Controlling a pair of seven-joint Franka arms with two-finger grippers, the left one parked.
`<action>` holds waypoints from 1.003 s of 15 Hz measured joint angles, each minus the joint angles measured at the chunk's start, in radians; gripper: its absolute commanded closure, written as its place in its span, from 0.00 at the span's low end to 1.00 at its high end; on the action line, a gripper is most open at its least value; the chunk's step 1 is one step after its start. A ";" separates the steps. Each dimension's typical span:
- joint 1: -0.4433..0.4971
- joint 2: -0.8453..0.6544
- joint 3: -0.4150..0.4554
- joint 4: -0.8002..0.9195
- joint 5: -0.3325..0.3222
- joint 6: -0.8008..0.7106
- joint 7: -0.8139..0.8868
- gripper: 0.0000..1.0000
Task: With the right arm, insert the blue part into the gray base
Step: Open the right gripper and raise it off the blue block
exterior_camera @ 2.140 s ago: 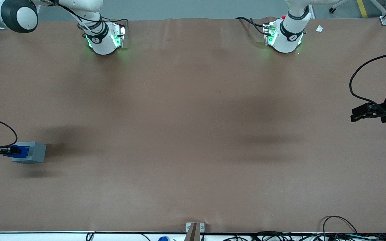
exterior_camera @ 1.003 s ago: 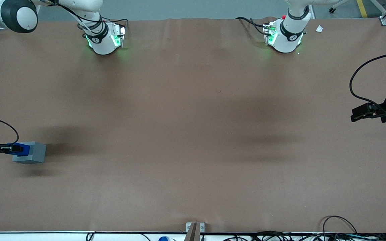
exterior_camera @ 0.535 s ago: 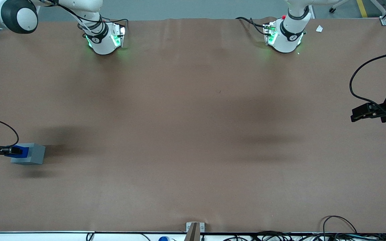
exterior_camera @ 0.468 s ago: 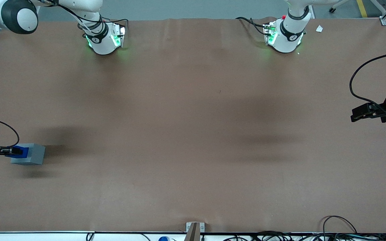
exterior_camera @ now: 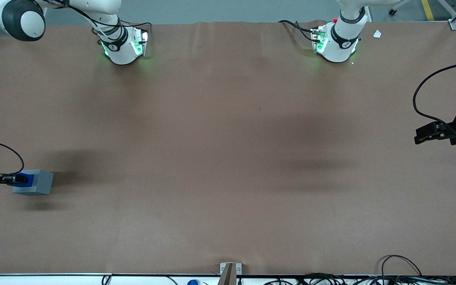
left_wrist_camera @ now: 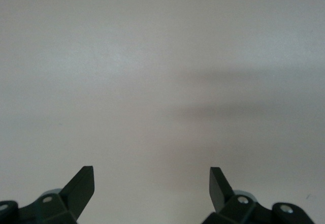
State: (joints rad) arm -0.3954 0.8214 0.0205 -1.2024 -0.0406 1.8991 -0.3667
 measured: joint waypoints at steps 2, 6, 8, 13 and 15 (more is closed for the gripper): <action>0.000 0.000 0.000 0.001 0.000 0.000 0.004 0.00; 0.005 -0.014 0.005 0.015 0.001 -0.001 0.004 0.00; 0.017 -0.060 0.010 0.027 0.001 -0.046 0.004 0.00; 0.088 -0.219 0.013 0.031 0.002 -0.150 0.035 0.00; 0.112 -0.272 0.013 0.026 0.002 -0.191 0.052 0.00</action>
State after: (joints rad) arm -0.2834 0.5492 0.0338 -1.1769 -0.0387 1.7079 -0.3151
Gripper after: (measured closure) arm 0.000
